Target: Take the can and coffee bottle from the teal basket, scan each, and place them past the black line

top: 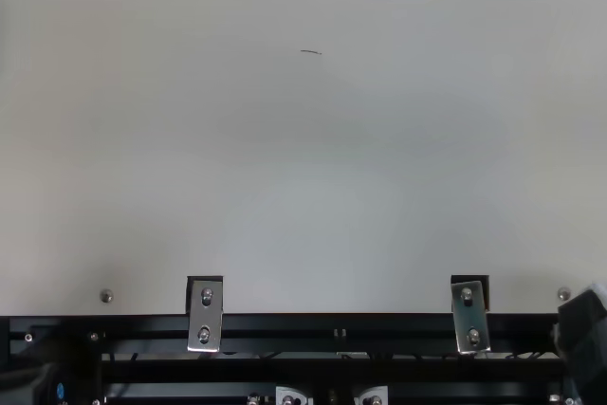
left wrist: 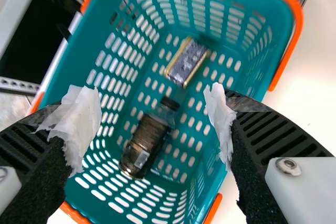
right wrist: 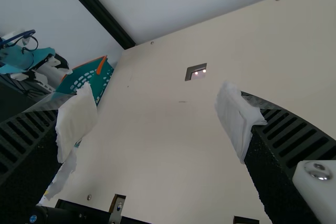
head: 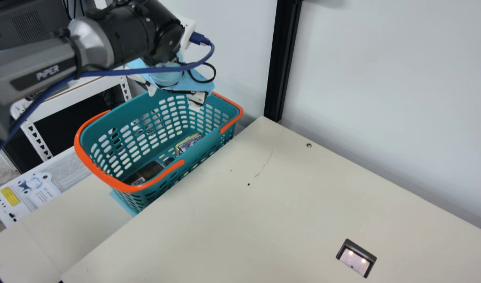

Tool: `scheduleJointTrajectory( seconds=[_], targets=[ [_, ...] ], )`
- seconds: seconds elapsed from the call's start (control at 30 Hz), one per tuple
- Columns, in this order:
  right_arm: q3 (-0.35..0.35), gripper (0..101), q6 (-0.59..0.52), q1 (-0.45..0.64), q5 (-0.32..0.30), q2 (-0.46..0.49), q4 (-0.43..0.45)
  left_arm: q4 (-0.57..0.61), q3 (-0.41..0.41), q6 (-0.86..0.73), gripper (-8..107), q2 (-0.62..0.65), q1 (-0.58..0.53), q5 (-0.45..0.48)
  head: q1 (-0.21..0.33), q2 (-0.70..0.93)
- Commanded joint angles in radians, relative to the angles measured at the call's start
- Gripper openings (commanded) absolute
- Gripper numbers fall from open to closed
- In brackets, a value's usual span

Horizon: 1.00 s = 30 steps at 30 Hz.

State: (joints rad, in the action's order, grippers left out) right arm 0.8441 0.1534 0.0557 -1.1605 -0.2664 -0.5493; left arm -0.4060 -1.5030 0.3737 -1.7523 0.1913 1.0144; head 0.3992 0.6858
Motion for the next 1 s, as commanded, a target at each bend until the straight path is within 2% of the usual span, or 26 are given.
scheduleJointTrajectory(
  seconds=[0.0, 0.23, 0.63, 0.97],
  targets=[
    [0.000, 101, 0.000, 0.000, 0.000, 0.000, 0.000, 0.083, -0.020, -0.077, 90, -0.033, 0.029, 0.003, 0.034, 0.015],
    [0.000, 101, 0.000, 0.000, 0.000, 0.000, 0.000, 0.191, -0.095, -0.221, 90, -0.145, 0.098, 0.005, 0.034, 0.015],
    [0.000, 101, 0.000, 0.000, 0.000, 0.000, 0.000, 0.283, -0.260, -0.440, 90, -0.362, 0.162, 0.007, 0.034, 0.015],
    [0.000, 101, 0.000, 0.000, 0.000, 0.000, 0.000, 0.364, -0.324, -0.694, 90, -0.515, 0.195, -0.090, 0.034, 0.015]
  ],
)
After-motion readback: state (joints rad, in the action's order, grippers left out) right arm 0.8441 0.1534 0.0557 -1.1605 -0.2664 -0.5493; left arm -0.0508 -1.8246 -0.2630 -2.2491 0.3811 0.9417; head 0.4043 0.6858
